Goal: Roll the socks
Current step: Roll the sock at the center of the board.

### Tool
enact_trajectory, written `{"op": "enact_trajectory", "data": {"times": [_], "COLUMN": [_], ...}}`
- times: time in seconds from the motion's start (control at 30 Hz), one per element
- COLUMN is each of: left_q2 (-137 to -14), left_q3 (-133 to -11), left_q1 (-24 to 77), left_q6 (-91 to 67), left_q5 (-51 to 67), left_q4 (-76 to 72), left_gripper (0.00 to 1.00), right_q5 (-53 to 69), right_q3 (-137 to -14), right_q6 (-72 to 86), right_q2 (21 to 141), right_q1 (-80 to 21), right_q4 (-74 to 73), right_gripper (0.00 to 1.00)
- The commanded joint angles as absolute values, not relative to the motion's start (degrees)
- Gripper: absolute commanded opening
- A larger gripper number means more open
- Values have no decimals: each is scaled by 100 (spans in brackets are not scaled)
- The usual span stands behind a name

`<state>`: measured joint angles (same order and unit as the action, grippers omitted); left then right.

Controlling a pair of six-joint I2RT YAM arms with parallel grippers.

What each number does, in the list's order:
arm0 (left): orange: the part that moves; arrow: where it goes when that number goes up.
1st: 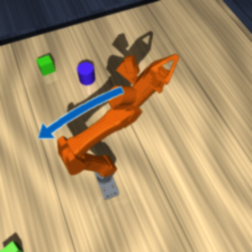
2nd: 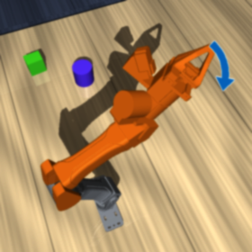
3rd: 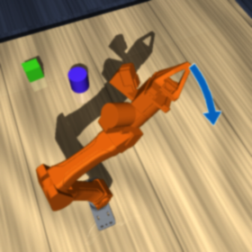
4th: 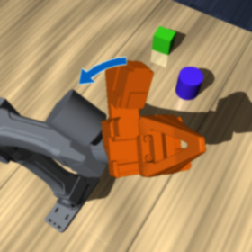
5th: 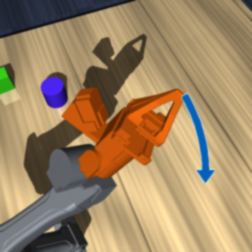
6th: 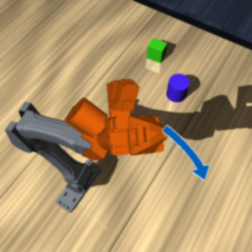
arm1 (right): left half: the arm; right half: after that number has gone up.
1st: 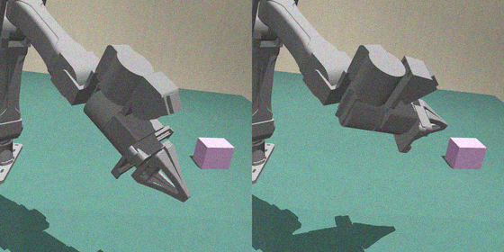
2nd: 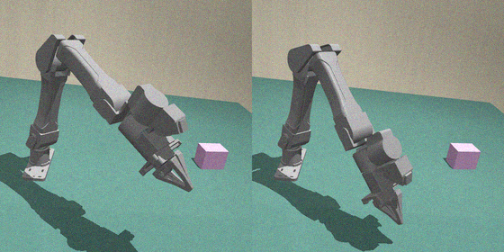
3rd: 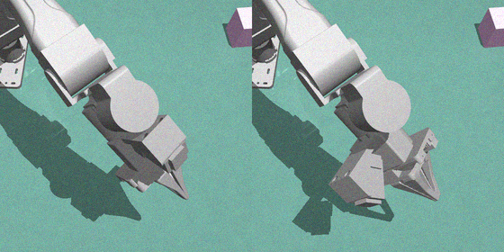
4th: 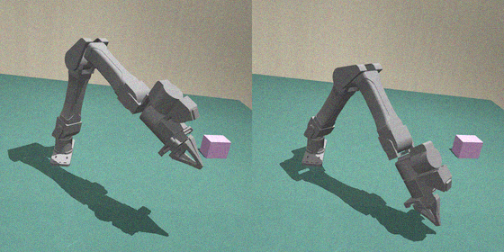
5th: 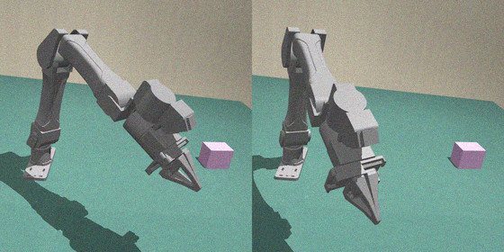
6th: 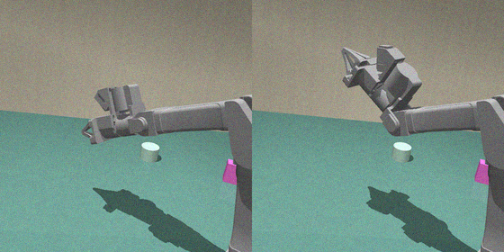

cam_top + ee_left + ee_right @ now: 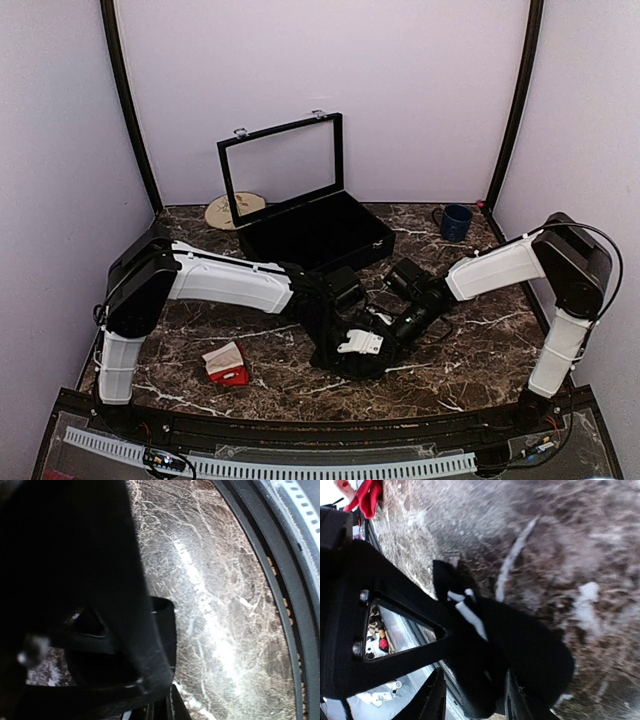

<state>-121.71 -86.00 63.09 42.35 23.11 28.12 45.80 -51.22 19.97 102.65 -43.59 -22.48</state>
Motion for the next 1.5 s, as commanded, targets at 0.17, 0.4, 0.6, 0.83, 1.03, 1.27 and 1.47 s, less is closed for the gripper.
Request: {"op": "enact_trajectory", "data": {"times": [0.17,0.4,0.6,0.83,1.03,1.27,1.47], "left_q2": [-12617,-12953,-13289,-13672,-13963,-14095,-14151], "left_q3": [-9031,-9700,-10184,-10585,-10802,-10917,-10934], "left_q1": [6112,5985,5878,5811,5777,5673,5569], "left_q6": [4005,3902,3806,3786,3788,3722,3643], "left_q5": [3106,3436,3731,3986,4196,4488,4641], "left_q4": [4296,4760,5086,5438,5671,5747,5757], "left_gripper": [3,3,3,3,3,0,0], "right_q5": [3599,2648,1445,479,-75,-1109,-1764], "right_q3": [-5132,-4981,-4540,-3881,-3437,-3655,-3798], "right_q6": [1949,1917,2073,2602,2942,2891,2888], "right_q2": [9742,9283,8608,7602,6738,6592,6551], "right_q1": [-4211,-4193,-4188,-4192,-4523,-5699,-6451], "right_q4": [-2318,-2277,-2179,-2023,-2009,-2318,-2470], "right_gripper": [43,45,46,45,44,43,42]}}
